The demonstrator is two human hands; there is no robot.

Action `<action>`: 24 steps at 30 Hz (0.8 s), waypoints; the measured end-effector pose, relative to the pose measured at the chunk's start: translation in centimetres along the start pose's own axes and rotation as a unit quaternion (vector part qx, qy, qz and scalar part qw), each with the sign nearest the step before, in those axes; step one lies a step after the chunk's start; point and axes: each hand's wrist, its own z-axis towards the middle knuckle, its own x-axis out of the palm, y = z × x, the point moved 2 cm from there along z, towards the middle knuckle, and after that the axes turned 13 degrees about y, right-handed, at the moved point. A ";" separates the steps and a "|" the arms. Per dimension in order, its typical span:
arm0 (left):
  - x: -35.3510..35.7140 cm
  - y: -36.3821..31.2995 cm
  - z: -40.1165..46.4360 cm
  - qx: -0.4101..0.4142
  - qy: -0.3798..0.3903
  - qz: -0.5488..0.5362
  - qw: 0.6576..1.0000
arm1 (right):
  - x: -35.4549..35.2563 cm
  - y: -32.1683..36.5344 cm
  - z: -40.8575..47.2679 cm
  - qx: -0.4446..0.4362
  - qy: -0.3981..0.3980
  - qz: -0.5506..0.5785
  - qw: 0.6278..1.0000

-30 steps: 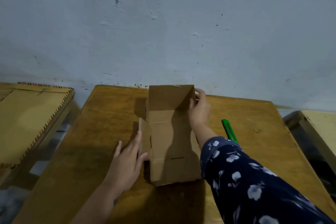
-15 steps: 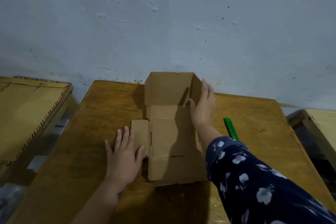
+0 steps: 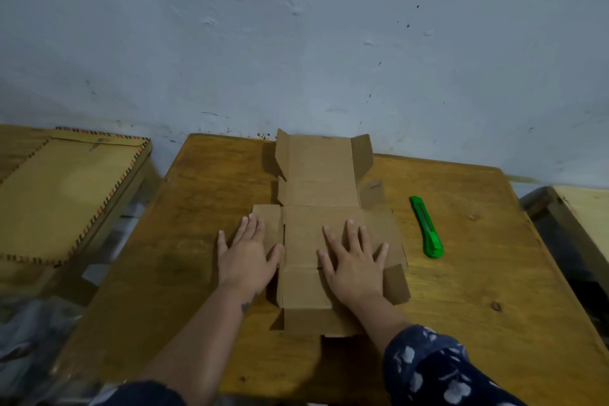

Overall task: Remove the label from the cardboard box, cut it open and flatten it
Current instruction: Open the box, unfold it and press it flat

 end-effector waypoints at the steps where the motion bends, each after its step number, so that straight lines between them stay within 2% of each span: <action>1: 0.0 0.3 -0.3 0.005 -0.006 -0.008 1.000 | 0.2 0.1 -0.3 0.003 0.002 0.004 1.000; 6: -1.1 2.6 -1.6 0.022 -0.070 -0.031 0.997 | 0.5 0.8 -1.1 0.013 0.011 0.016 1.000; 10: -2.3 4.8 -2.3 0.026 -0.135 0.027 0.990 | 0.7 1.0 -1.3 0.027 0.015 0.015 0.999; 16: -1.2 8.3 -2.5 -0.021 -0.069 0.086 0.994 | 1.1 1.6 -1.7 0.039 0.003 0.015 0.999; 20: 0.1 8.7 -2.5 -0.052 0.009 0.065 0.996 | 1.5 1.4 -1.9 0.036 0.007 -0.003 0.999; 22: 0.0 8.0 -2.6 -0.056 0.015 0.051 0.997 | 1.4 1.4 -2.0 0.031 0.009 -0.004 0.999; 24: -0.5 6.8 -2.5 -0.050 -0.012 0.047 0.998 | 0.9 1.4 -2.0 0.028 -0.010 -0.001 1.000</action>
